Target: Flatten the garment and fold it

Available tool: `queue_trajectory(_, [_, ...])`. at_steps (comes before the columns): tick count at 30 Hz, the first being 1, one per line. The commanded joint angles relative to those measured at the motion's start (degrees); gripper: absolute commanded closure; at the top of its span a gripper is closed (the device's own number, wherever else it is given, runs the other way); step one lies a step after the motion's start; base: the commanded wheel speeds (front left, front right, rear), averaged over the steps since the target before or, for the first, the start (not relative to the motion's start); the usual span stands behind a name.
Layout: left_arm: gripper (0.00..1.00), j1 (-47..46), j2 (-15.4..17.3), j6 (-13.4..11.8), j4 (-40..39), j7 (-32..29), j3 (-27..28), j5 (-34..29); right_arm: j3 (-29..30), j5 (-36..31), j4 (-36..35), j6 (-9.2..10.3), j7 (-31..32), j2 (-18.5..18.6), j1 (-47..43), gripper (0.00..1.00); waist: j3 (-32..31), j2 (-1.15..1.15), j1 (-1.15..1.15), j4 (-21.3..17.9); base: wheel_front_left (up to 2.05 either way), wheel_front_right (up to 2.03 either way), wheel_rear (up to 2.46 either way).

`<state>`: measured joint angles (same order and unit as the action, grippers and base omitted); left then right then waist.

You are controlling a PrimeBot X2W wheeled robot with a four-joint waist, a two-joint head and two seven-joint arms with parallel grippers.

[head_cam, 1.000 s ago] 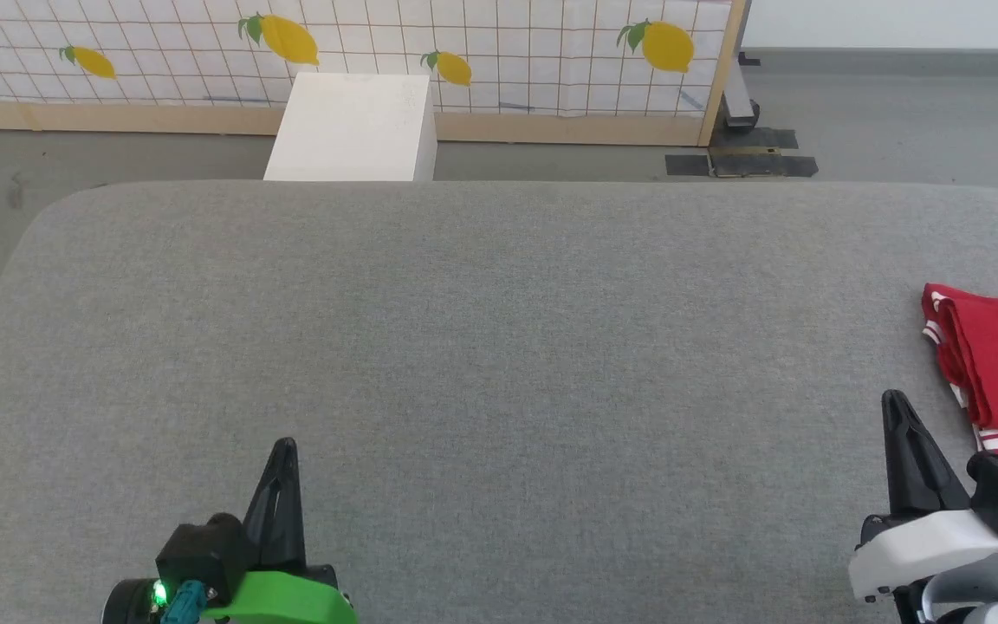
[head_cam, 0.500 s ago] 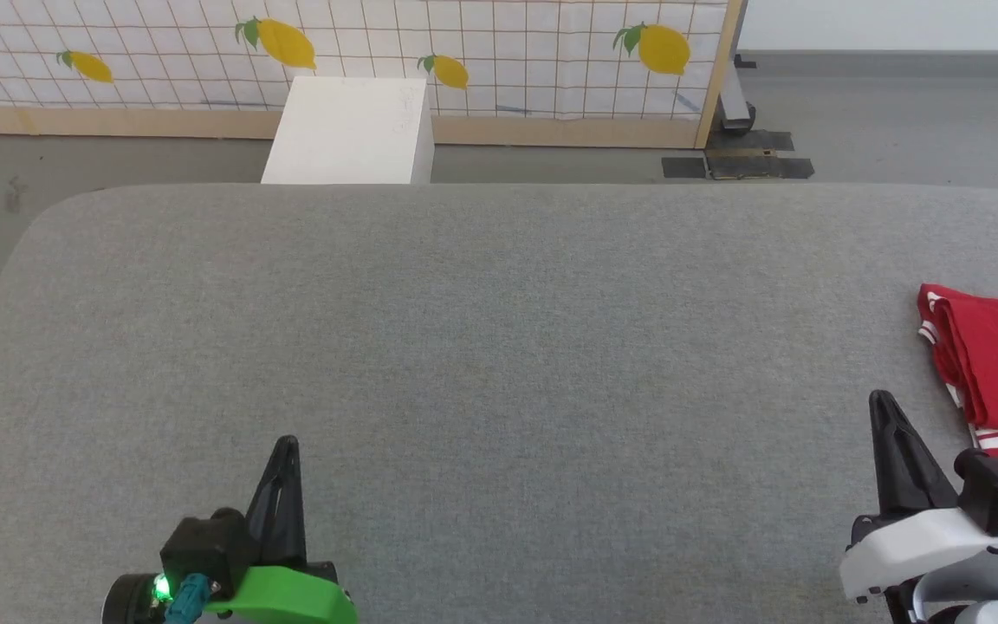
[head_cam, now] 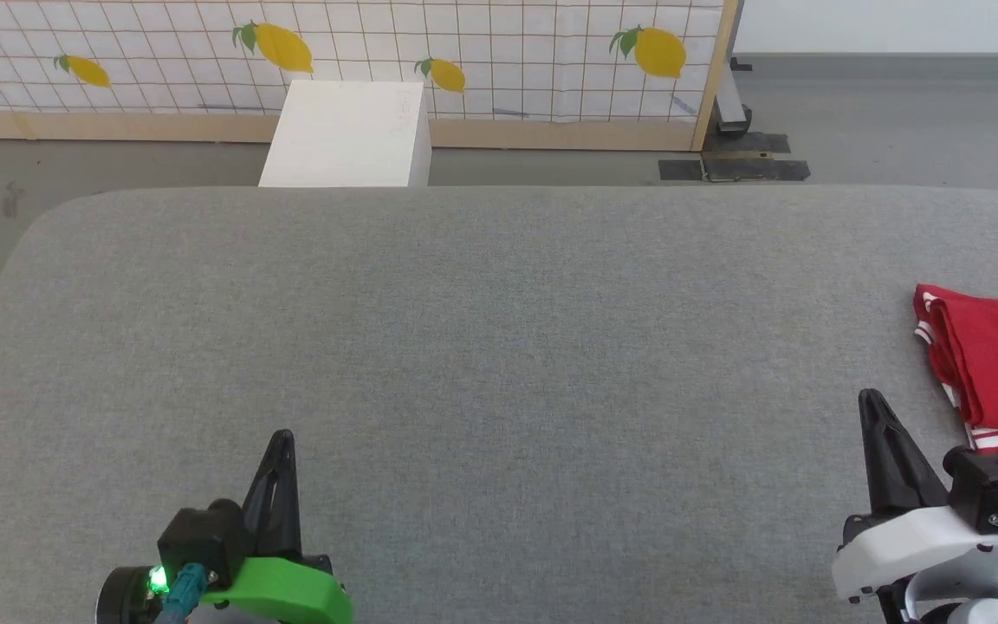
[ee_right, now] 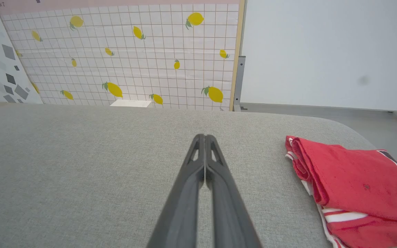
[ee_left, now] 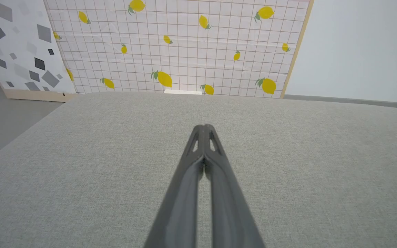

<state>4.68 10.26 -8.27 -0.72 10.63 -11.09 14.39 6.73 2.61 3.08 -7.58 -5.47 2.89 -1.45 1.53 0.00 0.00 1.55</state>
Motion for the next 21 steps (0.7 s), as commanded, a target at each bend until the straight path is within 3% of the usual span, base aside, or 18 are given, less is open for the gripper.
queue_trajectory(1, [1.00, -1.05, -0.60, 0.48, 0.11, -0.50, 0.57, -1.22, -0.37, -0.43, -0.39, 0.02, 0.37, 0.00, 0.43, 1.00, -0.03, 0.00, 0.00, -0.03, 0.00, 0.00, 0.00])
queue_trajectory(21, [1.00, -1.89, -2.17, 2.28, 0.25, -2.84, 3.00, -4.26, -1.84, -0.93, -1.01, 0.03, 1.55, -0.01, 0.67, 1.00, -0.37, 0.00, 0.00, -0.38, 0.00, 0.00, 0.00])
